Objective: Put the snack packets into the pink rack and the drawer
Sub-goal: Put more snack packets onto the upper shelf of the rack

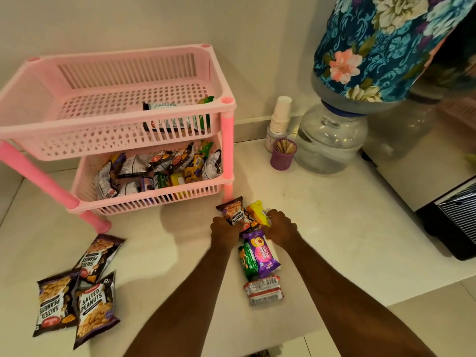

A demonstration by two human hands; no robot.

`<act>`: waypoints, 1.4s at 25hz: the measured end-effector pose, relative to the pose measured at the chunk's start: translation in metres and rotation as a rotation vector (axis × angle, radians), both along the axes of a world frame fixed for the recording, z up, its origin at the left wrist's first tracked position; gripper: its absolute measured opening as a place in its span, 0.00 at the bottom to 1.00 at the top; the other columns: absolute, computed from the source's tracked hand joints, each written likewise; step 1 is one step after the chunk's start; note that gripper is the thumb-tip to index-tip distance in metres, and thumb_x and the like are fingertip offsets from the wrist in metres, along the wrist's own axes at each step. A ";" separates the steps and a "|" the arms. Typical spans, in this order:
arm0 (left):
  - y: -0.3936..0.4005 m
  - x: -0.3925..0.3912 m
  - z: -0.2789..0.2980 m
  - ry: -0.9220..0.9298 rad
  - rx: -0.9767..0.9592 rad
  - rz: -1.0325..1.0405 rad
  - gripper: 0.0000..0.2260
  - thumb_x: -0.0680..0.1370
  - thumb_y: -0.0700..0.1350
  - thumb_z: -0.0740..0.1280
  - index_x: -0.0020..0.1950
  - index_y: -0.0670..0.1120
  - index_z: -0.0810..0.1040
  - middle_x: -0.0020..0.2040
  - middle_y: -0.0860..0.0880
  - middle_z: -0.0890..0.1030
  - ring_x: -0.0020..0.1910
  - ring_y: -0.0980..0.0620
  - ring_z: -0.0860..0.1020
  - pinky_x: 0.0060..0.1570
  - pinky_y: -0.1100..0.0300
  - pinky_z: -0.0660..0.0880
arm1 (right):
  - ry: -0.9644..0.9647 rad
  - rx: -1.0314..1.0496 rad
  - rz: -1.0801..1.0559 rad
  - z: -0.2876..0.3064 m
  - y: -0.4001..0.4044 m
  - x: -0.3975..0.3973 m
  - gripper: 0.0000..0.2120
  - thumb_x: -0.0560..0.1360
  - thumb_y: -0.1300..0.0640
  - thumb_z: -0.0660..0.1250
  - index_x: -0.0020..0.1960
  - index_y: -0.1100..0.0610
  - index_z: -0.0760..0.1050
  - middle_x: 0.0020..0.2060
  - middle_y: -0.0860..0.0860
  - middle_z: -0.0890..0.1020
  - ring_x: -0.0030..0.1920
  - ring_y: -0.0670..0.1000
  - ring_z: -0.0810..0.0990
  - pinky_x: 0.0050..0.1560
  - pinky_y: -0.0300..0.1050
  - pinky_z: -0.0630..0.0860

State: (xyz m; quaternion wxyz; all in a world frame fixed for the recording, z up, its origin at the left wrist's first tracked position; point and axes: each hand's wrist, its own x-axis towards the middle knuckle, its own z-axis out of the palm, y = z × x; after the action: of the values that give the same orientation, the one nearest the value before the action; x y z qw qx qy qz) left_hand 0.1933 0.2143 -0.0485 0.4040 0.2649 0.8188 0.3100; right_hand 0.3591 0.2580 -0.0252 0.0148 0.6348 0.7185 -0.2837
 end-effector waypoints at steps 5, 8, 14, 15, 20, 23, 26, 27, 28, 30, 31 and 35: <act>0.001 -0.010 -0.007 -0.046 -0.035 -0.088 0.24 0.74 0.48 0.78 0.63 0.36 0.79 0.61 0.37 0.82 0.60 0.40 0.81 0.56 0.53 0.78 | -0.038 0.031 0.041 -0.003 -0.003 -0.002 0.23 0.82 0.47 0.62 0.75 0.52 0.65 0.69 0.55 0.74 0.69 0.58 0.74 0.68 0.55 0.69; -0.006 -0.018 -0.002 -0.145 0.005 -0.071 0.21 0.73 0.46 0.79 0.60 0.36 0.83 0.57 0.38 0.85 0.54 0.42 0.84 0.53 0.56 0.80 | 0.011 0.046 0.041 0.001 -0.007 0.000 0.24 0.83 0.48 0.60 0.77 0.52 0.64 0.70 0.54 0.73 0.70 0.57 0.73 0.67 0.53 0.70; -0.044 -0.045 0.035 -0.219 0.131 -0.080 0.10 0.72 0.41 0.77 0.53 0.43 0.87 0.49 0.43 0.87 0.45 0.50 0.85 0.48 0.56 0.82 | 0.313 0.063 0.106 0.016 -0.023 0.004 0.21 0.83 0.53 0.62 0.75 0.53 0.67 0.66 0.54 0.75 0.65 0.53 0.77 0.65 0.49 0.73; -0.050 -0.052 0.044 -0.174 0.161 -0.100 0.08 0.73 0.43 0.76 0.51 0.46 0.87 0.47 0.46 0.88 0.44 0.52 0.85 0.48 0.56 0.83 | 0.363 0.062 0.139 0.023 -0.025 0.002 0.20 0.83 0.54 0.62 0.75 0.52 0.67 0.65 0.53 0.75 0.64 0.51 0.77 0.63 0.45 0.73; -0.091 -0.089 0.111 0.058 0.337 -0.098 0.06 0.74 0.49 0.75 0.49 0.50 0.86 0.42 0.56 0.86 0.42 0.59 0.83 0.41 0.61 0.79 | 0.504 0.157 0.308 0.074 -0.030 -0.027 0.21 0.84 0.55 0.60 0.75 0.48 0.65 0.64 0.48 0.74 0.53 0.45 0.79 0.56 0.45 0.79; -0.113 -0.114 0.161 0.095 0.466 -0.084 0.07 0.74 0.52 0.75 0.50 0.52 0.86 0.43 0.58 0.86 0.42 0.62 0.83 0.39 0.67 0.75 | 0.592 0.227 0.370 0.116 -0.037 -0.055 0.21 0.83 0.53 0.62 0.75 0.46 0.65 0.61 0.46 0.74 0.45 0.45 0.81 0.46 0.43 0.82; -0.130 -0.145 0.212 0.170 0.555 -0.017 0.06 0.76 0.50 0.75 0.51 0.52 0.86 0.43 0.57 0.87 0.43 0.62 0.83 0.41 0.65 0.77 | 0.626 0.305 0.439 0.157 -0.042 -0.081 0.23 0.82 0.51 0.63 0.76 0.48 0.65 0.63 0.44 0.73 0.50 0.45 0.80 0.46 0.41 0.82; -0.134 -0.155 0.228 0.168 0.591 0.004 0.05 0.76 0.48 0.75 0.51 0.51 0.86 0.43 0.57 0.87 0.42 0.62 0.83 0.40 0.67 0.77 | 0.612 0.343 0.477 0.170 -0.043 -0.088 0.24 0.82 0.48 0.62 0.76 0.47 0.64 0.63 0.42 0.73 0.54 0.44 0.79 0.47 0.38 0.81; -0.137 -0.164 0.242 0.152 0.629 0.023 0.04 0.75 0.48 0.75 0.49 0.51 0.86 0.42 0.58 0.87 0.40 0.62 0.83 0.37 0.71 0.76 | 0.598 0.380 0.515 0.183 -0.043 -0.093 0.24 0.82 0.46 0.61 0.76 0.46 0.63 0.63 0.41 0.72 0.57 0.44 0.77 0.49 0.34 0.80; -0.141 -0.185 0.270 0.114 0.686 0.075 0.05 0.73 0.50 0.76 0.47 0.52 0.85 0.42 0.58 0.87 0.38 0.62 0.84 0.34 0.72 0.75 | 0.608 0.437 0.584 0.209 -0.042 -0.106 0.24 0.82 0.45 0.60 0.76 0.46 0.63 0.66 0.41 0.72 0.61 0.43 0.75 0.55 0.37 0.78; -0.140 -0.197 0.282 0.094 0.696 0.108 0.06 0.73 0.51 0.75 0.47 0.51 0.85 0.43 0.56 0.87 0.39 0.60 0.84 0.35 0.68 0.76 | 0.624 0.463 0.615 0.221 -0.041 -0.112 0.24 0.82 0.47 0.61 0.76 0.48 0.63 0.67 0.43 0.72 0.63 0.45 0.74 0.58 0.44 0.78; -0.121 -0.250 0.318 0.145 0.681 0.185 0.02 0.76 0.46 0.74 0.47 0.48 0.85 0.39 0.54 0.87 0.38 0.55 0.82 0.37 0.59 0.74 | 0.595 0.590 0.691 0.261 -0.029 -0.138 0.23 0.83 0.49 0.62 0.76 0.51 0.64 0.68 0.49 0.74 0.67 0.50 0.73 0.67 0.54 0.73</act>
State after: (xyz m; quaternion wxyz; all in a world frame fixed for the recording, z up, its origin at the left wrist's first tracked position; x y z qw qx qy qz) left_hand -0.0568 0.0932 0.2696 0.2039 0.3306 0.7154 0.5808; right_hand 0.2209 0.2293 0.2359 -0.2756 0.2313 0.9077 -0.2160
